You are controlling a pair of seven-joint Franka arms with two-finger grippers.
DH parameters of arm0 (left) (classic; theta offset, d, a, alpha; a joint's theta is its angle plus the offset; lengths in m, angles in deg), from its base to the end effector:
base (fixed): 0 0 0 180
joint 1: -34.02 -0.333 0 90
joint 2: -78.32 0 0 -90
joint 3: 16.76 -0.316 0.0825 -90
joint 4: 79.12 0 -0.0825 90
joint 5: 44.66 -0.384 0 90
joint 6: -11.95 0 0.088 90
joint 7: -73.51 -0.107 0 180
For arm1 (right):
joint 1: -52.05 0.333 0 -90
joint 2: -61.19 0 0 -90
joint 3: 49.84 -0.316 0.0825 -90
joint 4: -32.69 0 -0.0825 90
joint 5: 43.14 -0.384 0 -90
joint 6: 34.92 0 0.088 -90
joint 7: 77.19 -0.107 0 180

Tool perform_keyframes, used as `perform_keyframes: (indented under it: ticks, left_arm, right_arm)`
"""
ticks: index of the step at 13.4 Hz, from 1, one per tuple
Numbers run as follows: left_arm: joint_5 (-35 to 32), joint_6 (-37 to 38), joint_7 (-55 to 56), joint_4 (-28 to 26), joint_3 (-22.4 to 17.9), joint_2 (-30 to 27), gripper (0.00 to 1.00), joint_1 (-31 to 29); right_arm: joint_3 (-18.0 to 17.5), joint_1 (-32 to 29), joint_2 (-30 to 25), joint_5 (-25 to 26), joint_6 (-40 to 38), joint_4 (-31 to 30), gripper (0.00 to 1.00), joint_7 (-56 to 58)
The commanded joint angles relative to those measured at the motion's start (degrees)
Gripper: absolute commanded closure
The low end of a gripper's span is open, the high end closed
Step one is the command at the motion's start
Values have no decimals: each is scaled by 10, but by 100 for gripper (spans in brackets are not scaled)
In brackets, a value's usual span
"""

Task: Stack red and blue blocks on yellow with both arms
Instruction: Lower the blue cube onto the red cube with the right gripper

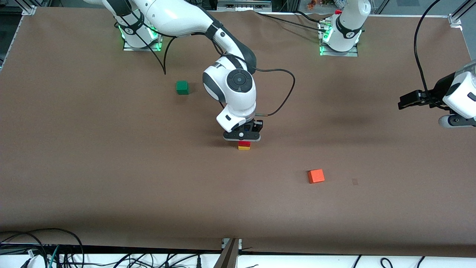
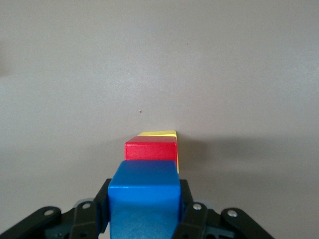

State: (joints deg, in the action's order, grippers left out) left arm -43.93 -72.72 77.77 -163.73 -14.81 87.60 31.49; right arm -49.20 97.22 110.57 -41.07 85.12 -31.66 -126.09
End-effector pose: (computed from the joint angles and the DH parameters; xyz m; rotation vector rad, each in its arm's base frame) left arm 0.5908 0.0061 0.5682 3.1156 0.1314 -0.2521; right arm 0.5536 0.5460 0.3005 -3.0837 0.0857 -0.1622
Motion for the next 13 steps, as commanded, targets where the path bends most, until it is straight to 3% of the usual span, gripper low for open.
perform_keyframes:
  ticks: [1, 4, 5, 6, 10, 13]
  left_arm:
    - [5, -1, -10, 4, 1, 0, 0, -5]
    - [5, -1, -10, 4, 1, 1, 0, -4]
    - [5, -1, -10, 4, 1, 1, 0, -4]
    - [6, -1, -10, 4, 1, 1, 0, -4]
    - [5, -1, -10, 4, 1, 1, 0, -4]
    - [5, -1, -10, 4, 1, 1, 0, -4]
  right_arm:
    - [6, 6, 19, 9, 3, 22, 51, -6]
    - [7, 6, 20, 12, 7, 22, 40, -6]
    - [7, 6, 20, 13, 7, 22, 28, -6]
    - [7, 6, 20, 13, 6, 22, 1, -6]
    - [10, 2, 4, 9, -36, 26, 0, -2]
    - [10, -34, -72, 1, -111, 41, 0, -1]
